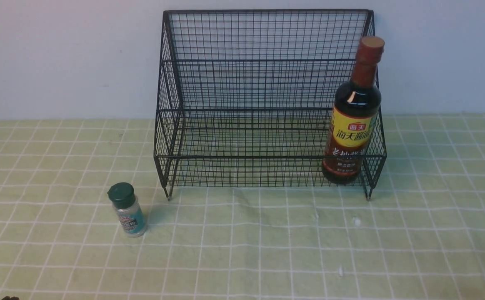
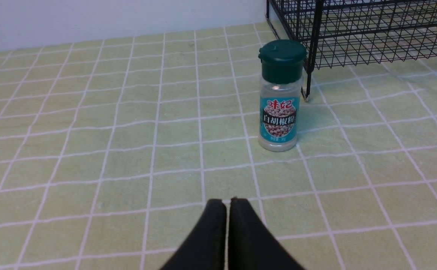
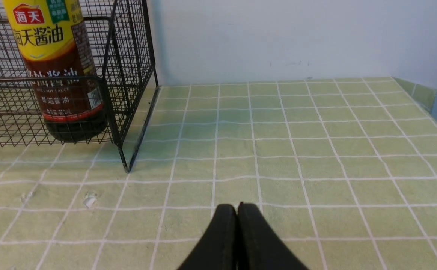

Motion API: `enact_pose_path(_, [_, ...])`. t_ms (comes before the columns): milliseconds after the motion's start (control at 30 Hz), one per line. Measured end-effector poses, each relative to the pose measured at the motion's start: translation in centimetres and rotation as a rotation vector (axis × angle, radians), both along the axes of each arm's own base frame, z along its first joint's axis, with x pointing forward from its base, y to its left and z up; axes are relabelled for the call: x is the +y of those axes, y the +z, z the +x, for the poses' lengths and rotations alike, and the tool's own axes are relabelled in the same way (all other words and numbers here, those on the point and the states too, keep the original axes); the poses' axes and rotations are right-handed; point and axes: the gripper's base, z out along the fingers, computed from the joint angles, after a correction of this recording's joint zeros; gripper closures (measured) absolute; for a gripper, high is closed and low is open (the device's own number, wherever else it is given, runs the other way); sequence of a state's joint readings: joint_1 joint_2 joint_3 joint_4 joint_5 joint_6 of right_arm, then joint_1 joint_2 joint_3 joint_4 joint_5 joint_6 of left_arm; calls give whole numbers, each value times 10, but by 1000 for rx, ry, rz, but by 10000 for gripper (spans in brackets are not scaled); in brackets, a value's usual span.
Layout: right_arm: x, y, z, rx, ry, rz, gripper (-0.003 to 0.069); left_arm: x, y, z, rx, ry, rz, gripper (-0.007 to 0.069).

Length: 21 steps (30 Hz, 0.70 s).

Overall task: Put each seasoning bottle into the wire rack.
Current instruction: Use the left arm to grab the condiment bottle closest to it

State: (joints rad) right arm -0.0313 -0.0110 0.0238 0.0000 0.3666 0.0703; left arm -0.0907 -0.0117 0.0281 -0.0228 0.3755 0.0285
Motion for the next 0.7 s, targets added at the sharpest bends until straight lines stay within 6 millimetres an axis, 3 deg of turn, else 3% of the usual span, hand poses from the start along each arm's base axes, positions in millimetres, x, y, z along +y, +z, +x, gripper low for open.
enact_pose_path(700, [0, 0, 0, -2, -4, 22, 673, 0, 0, 0, 0, 0, 0, 631])
